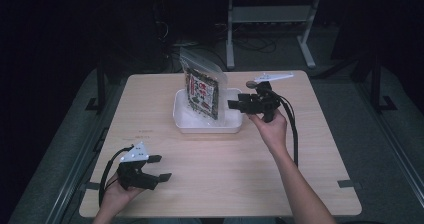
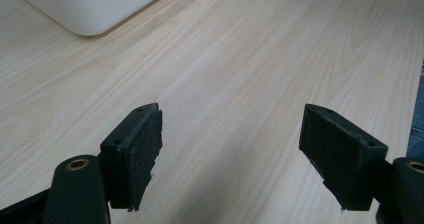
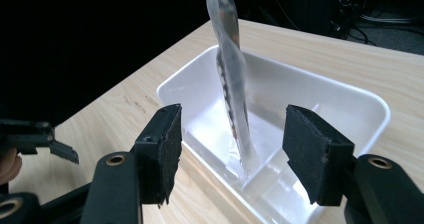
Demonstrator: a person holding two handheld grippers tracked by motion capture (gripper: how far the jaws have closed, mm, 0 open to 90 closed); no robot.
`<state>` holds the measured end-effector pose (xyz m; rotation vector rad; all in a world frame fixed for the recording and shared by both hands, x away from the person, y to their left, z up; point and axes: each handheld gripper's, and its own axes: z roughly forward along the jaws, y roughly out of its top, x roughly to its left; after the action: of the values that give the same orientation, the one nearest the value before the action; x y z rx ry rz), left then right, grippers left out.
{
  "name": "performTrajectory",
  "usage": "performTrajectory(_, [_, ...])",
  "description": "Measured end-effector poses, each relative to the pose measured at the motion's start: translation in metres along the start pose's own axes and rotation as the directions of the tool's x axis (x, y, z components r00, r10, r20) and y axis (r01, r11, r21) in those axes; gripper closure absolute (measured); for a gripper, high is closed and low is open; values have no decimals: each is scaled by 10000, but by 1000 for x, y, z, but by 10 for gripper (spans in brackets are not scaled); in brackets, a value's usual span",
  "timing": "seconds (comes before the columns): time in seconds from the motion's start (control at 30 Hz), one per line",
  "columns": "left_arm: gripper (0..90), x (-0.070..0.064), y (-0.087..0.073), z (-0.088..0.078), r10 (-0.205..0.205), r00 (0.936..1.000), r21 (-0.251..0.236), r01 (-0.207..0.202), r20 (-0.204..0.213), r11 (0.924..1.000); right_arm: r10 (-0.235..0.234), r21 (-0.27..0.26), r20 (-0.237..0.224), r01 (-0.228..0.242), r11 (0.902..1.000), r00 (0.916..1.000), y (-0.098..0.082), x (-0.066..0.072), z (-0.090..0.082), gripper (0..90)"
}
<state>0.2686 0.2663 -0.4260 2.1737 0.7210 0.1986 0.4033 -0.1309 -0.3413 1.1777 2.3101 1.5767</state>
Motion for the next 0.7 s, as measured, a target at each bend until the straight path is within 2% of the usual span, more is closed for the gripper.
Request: performTrajectory(0.7, [240, -1, 0, 2, 29, 10000, 72, -29, -9, 10000, 497, 292, 290, -505, 9983, 9983, -46, -17, -38, 373])
